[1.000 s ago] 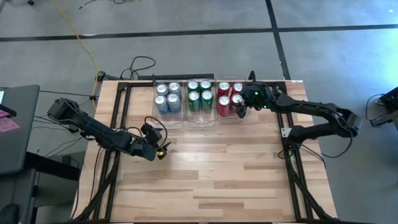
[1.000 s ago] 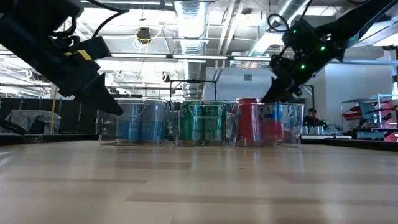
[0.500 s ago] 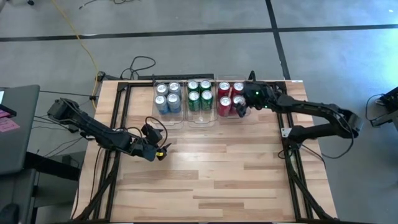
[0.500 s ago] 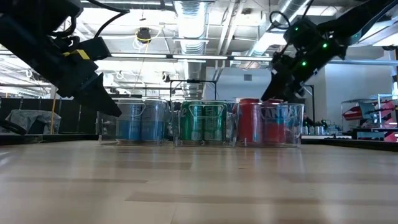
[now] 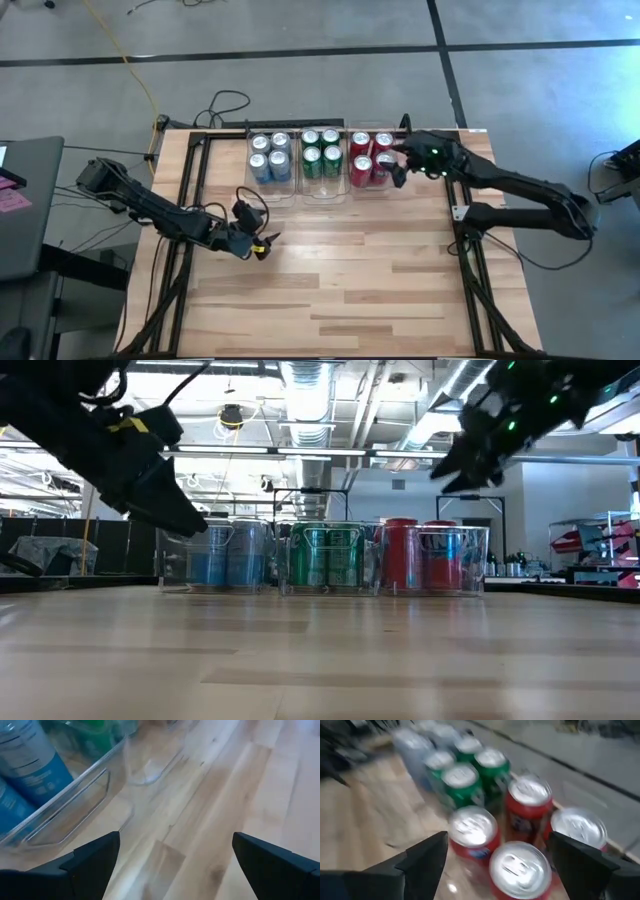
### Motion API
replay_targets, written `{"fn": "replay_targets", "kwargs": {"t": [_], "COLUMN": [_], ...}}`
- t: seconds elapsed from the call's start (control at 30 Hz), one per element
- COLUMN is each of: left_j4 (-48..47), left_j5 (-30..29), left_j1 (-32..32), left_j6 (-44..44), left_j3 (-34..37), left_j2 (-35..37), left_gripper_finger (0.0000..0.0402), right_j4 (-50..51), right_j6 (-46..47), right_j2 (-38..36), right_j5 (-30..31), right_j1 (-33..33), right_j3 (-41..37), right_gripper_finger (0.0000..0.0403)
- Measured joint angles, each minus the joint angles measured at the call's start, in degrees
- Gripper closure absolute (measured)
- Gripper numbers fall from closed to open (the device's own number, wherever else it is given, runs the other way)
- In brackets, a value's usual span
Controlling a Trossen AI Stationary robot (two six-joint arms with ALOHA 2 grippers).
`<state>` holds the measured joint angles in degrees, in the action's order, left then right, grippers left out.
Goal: Sort soda cans
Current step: Return to Home Position
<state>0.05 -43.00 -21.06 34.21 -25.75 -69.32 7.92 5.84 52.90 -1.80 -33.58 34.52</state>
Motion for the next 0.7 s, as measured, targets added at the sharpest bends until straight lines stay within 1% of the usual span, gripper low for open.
{"fn": "replay_targets", "kwargs": {"t": [0.07,0.13,0.2,0.27,0.3,0.33,0.4,0.47,0.57,0.7], "left_j4": [-0.6,-1.0,-0.9,-1.0,-1.1,-1.1,1.1,3.5,5.1,5.2], "left_j5": [0.1,-0.9,-2.6,-2.9,-0.6,2.9,8.5,10.8,13.0,15.9], "left_j1": [0.0,0.2,0.3,0.8,1.5,2.8,5.3,7.6,11.0,14.5], "left_j6": [-0.4,-0.3,-2.1,-6.1,-8.3,-10.6,-14.2,-17.8,-24.0,-27.5], "left_j3": [-0.9,-1.8,-2.5,-3.2,-3.6,-3.9,-4.1,-4.2,-4.2,-4.2], "left_j2": [0.0,0.0,0.0,0.0,0.2,0.7,1.5,2.4,4.6,9.4], "left_gripper_finger": [0.0021,0.0021,0.0021,0.0025,0.0029,0.0036,0.0052,0.0073,0.0109,0.0160], "right_j4": [0.0,1.0,2.5,4.0,4.4,4.3,3.0,0.6,-3.1,-6.5], "right_j6": [1.6,3.6,4.9,6.1,6.5,6.6,6.7,6.8,6.3,2.7], "right_j2": [-3.3,-6.6,-9.6,-11.9,-12.8,-13.6,-14.5,-14.7,-14.6,-13.7], "right_j5": [0.0,0.0,0.0,0.1,0.1,0.1,0.4,1.3,4.1,7.7], "right_j1": [1.5,3.4,5.9,8.8,10.4,12.1,15.5,18.7,23.3,28.9], "right_j3": [0.0,0.0,0.0,0.0,0.0,0.0,0.0,0.0,0.0,0.0], "right_gripper_finger": [0.0048,0.0056,0.0074,0.0100,0.0115,0.0130,0.0164,0.0201,0.0263,0.0347]}}
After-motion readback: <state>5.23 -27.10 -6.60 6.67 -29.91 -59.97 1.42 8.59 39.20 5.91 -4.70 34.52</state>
